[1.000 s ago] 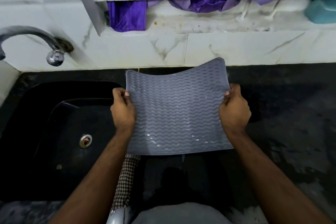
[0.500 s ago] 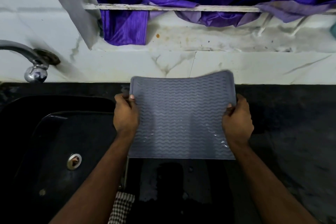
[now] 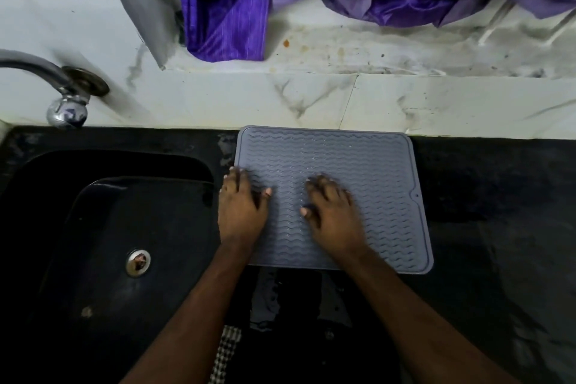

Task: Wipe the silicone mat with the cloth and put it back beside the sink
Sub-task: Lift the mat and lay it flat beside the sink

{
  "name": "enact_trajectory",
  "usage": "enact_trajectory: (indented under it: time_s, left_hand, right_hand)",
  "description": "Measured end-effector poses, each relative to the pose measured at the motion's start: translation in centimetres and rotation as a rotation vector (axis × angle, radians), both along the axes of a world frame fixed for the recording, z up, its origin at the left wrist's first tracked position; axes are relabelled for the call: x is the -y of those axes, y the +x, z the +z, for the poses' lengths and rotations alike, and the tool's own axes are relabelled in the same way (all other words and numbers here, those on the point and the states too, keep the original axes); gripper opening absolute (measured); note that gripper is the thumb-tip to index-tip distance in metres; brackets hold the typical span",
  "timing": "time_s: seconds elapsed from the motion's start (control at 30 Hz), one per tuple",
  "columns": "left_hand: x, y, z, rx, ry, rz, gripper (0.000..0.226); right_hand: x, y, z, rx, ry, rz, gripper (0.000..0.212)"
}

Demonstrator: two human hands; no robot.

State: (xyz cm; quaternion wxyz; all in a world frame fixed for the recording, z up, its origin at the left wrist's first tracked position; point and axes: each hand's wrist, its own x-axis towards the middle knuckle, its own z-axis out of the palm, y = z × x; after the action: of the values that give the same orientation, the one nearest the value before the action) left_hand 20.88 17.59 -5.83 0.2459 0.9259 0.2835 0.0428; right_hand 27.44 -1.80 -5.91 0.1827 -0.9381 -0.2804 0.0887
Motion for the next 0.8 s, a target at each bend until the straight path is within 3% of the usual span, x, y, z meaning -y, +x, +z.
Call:
enact_trajectory:
  time_s: [0.1,0.8]
  left_hand:
    - [0.2,-0.8,-1.1,-0.035,0.025,-0.068,0.093]
    - [1.8,0.1,-0.9,-0.114,0.077,-0.144,0.106]
  right_hand:
    - [-0.3,-1.2,-0.8,0.038,-0.074,-0.013,0.062]
    - [2.3,-1.0,-1.6,0.134,-0.111,-0.055,0.065]
